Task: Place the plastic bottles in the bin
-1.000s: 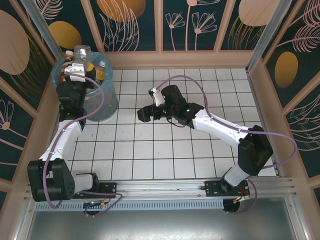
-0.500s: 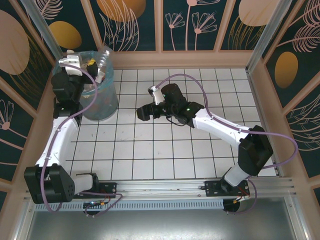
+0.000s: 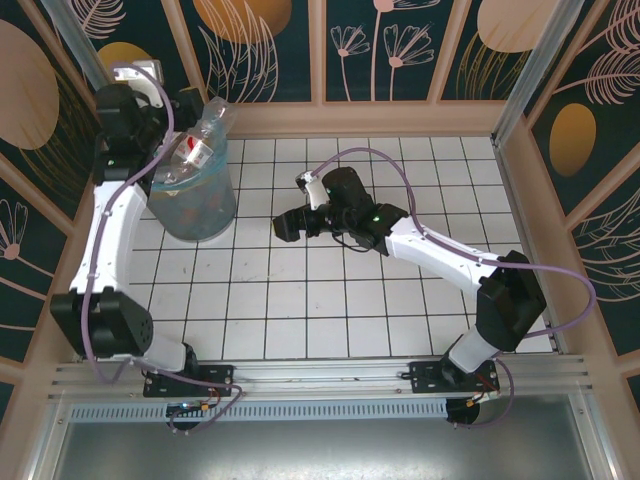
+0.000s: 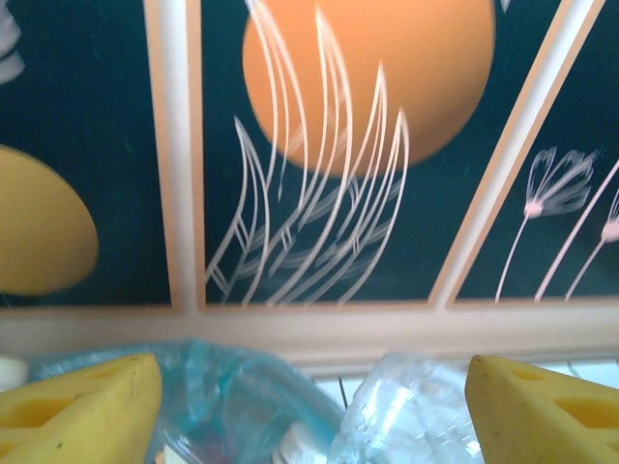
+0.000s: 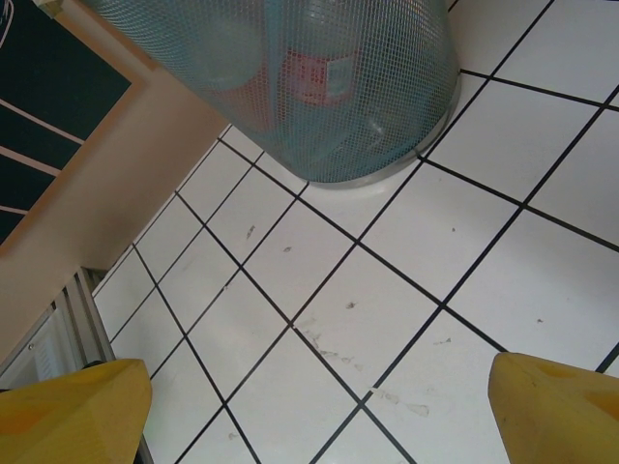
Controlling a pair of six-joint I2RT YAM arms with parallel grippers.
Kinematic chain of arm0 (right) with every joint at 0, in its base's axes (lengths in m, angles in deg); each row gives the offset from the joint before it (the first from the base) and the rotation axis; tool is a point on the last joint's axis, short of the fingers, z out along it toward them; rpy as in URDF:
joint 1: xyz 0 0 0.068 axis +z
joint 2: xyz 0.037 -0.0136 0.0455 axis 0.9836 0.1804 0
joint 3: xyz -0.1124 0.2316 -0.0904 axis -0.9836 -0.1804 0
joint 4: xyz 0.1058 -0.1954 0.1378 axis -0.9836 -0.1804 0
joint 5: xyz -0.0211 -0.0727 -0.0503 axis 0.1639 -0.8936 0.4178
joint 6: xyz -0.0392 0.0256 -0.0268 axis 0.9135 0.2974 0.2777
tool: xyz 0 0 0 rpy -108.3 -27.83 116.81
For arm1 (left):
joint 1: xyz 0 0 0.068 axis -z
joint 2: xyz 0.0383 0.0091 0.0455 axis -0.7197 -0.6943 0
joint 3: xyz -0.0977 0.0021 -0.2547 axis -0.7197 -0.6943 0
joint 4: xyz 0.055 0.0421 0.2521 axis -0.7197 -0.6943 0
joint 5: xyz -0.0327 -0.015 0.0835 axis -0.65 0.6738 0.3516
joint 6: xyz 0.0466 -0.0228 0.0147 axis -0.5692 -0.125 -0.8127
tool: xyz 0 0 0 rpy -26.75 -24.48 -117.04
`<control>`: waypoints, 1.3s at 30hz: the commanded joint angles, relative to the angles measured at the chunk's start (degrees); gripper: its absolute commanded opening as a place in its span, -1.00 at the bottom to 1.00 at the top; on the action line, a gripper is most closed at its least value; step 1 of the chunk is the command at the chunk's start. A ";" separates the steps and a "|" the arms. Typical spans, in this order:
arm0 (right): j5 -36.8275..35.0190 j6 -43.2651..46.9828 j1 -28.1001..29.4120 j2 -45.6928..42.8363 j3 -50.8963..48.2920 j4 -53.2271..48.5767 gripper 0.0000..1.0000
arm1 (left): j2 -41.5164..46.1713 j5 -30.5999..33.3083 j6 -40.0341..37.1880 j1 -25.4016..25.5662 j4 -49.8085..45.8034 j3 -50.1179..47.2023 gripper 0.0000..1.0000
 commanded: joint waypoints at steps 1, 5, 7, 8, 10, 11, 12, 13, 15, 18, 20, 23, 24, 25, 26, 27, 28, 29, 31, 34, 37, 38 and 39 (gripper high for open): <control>0.55 0.23 0.38 -0.24 -1.00 2.11 0.81 | -3.65 -3.09 0.44 0.63 -9.04 2.43 0.68; 0.60 0.31 0.34 -0.03 -0.99 2.05 0.81 | -7.78 -1.99 -1.94 1.23 -13.55 4.90 0.72; 0.64 0.32 0.39 0.00 -0.99 2.25 0.81 | -9.49 -0.57 -2.97 1.33 -16.16 6.25 0.70; 0.71 0.29 0.39 0.19 -1.05 2.31 0.81 | -9.85 0.55 -3.37 1.32 -16.90 6.54 0.65; 0.91 0.23 0.37 0.45 -0.80 2.28 0.81 | -9.87 1.97 -3.59 1.32 -16.77 6.00 0.53; 1.12 0.15 0.38 0.61 -0.73 2.36 0.81 | -9.82 2.06 -3.66 1.33 -16.17 5.37 0.49; 1.32 0.06 0.39 0.82 -0.67 2.29 0.81 | -9.52 2.20 -3.70 1.32 -15.54 4.87 0.48; 1.41 -0.01 0.39 0.96 -0.55 2.20 0.81 | -9.28 2.31 -3.70 1.32 -15.30 4.46 0.48; 1.48 -0.19 0.39 1.10 -0.45 2.08 0.81 | -8.82 3.62 -3.71 1.36 -15.49 4.42 0.49; 1.52 -0.29 0.39 1.00 -0.67 2.11 0.81 | -7.40 9.09 -3.49 1.33 -16.20 4.30 0.47; 1.43 -0.24 0.39 0.87 -0.80 2.06 0.81 | -6.06 14.59 -2.42 1.32 -16.01 3.99 0.49; 1.50 -0.30 0.39 0.99 -0.89 2.00 0.81 | -4.40 19.22 -0.65 1.30 -16.06 4.49 0.49; 1.52 -0.30 0.35 1.00 -0.75 1.94 0.81 | -4.08 19.77 -0.10 1.32 -16.22 5.02 0.48; 1.52 -0.30 0.39 0.97 -0.75 1.85 0.81 | -3.61 19.70 0.60 1.27 -16.36 5.70 0.48; 1.52 -0.30 0.47 0.95 -0.72 1.78 0.81 | -3.01 18.83 1.30 1.34 -16.21 6.21 0.48; 1.44 -0.30 0.39 0.94 -0.71 1.77 0.81 | -2.39 17.68 1.76 1.32 -15.77 6.42 0.48; 1.36 -0.30 0.40 0.86 -0.71 1.72 0.81 | -1.79 15.98 2.34 1.32 -15.44 6.90 0.48; 1.26 -0.26 0.40 0.77 -0.78 1.68 0.81 | -1.34 13.72 2.79 1.30 -15.07 7.38 0.50; 1.25 -0.29 0.40 0.81 -0.80 1.65 0.81 | -1.31 9.02 3.06 1.43 -15.37 8.76 0.52; 1.56 -0.81 0.48 1.16 -0.93 2.09 0.81 | -2.25 6.65 1.82 3.36 -16.94 10.67 0.56; 2.20 -1.51 0.55 1.72 -0.81 2.37 0.81 | -3.27 8.39 -1.44 6.02 -17.49 10.67 0.63; 2.31 -1.69 0.63 1.98 -0.71 2.35 0.81 | -4.10 9.23 -2.20 6.55 -18.06 10.92 0.65; 2.40 -1.79 0.72 2.11 -0.59 2.26 0.81 | -4.96 9.95 -2.64 6.76 -18.64 11.10 0.66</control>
